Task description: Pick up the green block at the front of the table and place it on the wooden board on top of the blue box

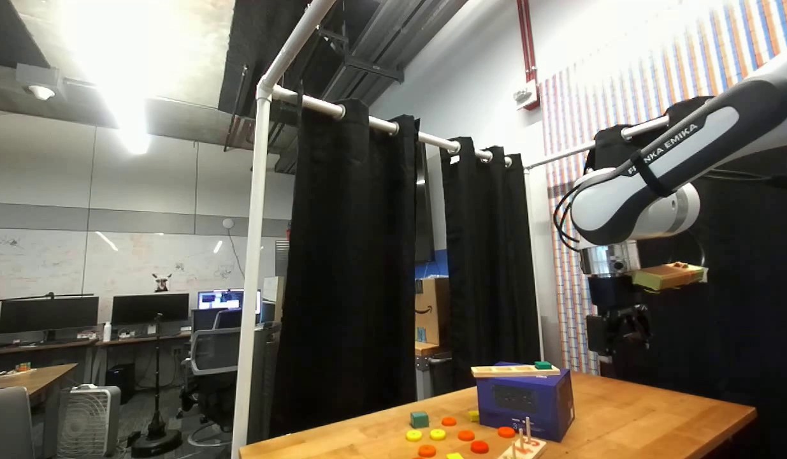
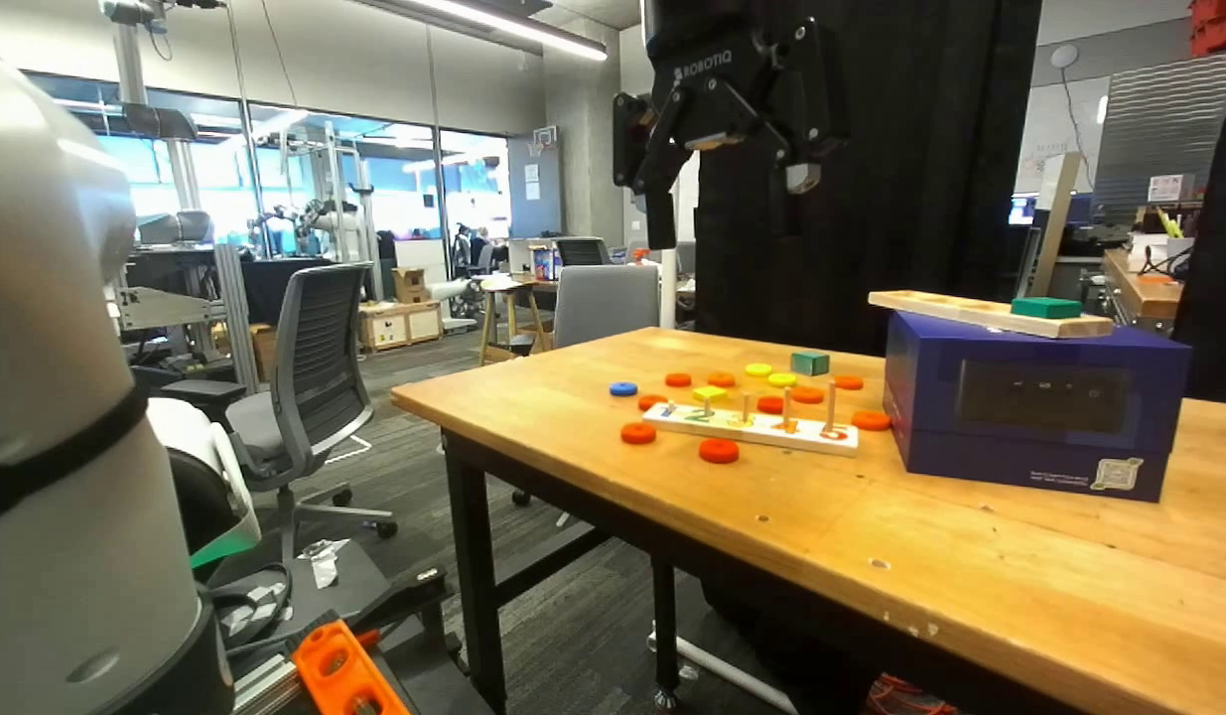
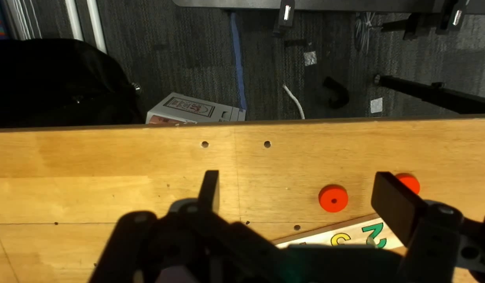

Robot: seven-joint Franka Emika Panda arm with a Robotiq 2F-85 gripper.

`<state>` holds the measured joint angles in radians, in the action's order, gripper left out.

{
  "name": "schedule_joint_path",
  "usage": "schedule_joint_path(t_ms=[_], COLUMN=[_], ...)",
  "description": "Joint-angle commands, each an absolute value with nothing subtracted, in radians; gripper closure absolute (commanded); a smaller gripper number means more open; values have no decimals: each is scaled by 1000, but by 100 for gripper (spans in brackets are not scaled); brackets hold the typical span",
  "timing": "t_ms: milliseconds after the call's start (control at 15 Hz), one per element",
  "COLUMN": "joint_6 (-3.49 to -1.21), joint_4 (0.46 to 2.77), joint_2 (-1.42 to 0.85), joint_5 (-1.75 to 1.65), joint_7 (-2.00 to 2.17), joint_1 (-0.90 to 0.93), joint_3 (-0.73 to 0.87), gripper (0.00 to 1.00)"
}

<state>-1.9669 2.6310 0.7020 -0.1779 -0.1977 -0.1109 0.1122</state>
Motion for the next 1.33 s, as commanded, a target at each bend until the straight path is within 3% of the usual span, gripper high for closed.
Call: schedule_joint_path(t_ms=[0, 1267], joint_6=[-1964, -1964], joint_4=[2629, 2629], joint_2=[700, 685], joint_5=[-182, -182], joint_7=[-193, -193], joint_1=[-103, -103], joint_3=[119, 118], gripper=[0, 0])
